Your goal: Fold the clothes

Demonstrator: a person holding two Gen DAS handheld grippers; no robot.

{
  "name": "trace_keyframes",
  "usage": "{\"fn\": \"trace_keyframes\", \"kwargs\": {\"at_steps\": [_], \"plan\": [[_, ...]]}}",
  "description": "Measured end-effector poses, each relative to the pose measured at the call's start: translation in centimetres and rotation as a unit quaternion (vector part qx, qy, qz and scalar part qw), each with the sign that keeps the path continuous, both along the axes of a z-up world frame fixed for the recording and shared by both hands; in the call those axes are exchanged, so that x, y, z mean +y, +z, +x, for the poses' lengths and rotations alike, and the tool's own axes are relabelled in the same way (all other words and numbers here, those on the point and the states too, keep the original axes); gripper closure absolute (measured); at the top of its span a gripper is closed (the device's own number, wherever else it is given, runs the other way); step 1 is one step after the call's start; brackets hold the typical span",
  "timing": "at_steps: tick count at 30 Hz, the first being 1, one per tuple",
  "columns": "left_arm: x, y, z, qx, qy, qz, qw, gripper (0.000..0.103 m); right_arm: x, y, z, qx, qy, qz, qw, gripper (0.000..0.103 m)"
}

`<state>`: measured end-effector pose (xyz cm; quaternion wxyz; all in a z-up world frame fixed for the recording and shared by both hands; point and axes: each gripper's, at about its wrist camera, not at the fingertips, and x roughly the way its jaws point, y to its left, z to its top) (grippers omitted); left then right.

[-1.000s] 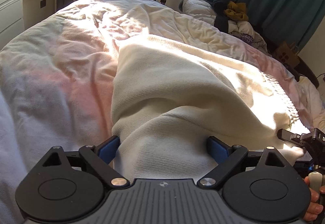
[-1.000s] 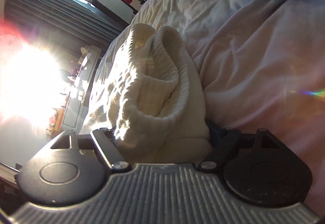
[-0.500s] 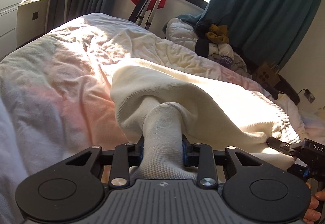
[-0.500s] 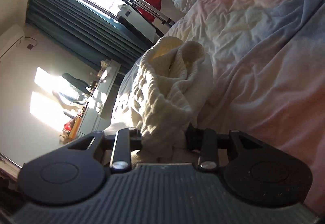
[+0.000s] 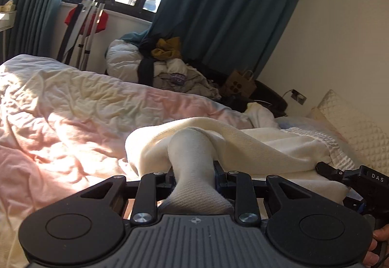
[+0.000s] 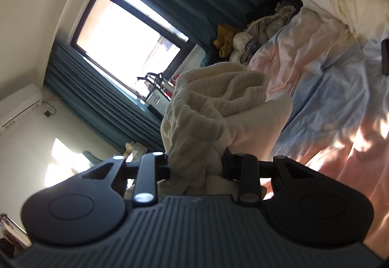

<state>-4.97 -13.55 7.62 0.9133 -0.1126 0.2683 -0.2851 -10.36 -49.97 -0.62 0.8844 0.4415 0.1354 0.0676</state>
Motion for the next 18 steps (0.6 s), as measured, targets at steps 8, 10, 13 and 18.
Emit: {"fn": "trace_keyframes", "kwargs": {"at_steps": [8,10,13,18], "plan": [[-20.2,0.9,-3.3,-0.034,-0.149,-0.011,0.9883,0.075,-13.3,1.2,-11.2,-0.036,-0.154,0.006,0.987,0.067],[-25.3,0.4,-4.6,-0.036,-0.187,-0.013,0.9816,0.075,-16.4,0.8,-14.3,-0.045,-0.195,0.018,0.980,0.067],[-32.6,-0.8,-6.6,-0.029,-0.241,-0.021,0.9698,0.075,-20.2,-0.5,-18.6,-0.052,-0.258,0.032,0.964,0.067],[-42.1,-4.9,-9.4,0.002,-0.312,-0.029,0.9497,0.075,-23.6,-3.9,-24.6,-0.055,-0.344,0.032,0.937,0.067]]}}
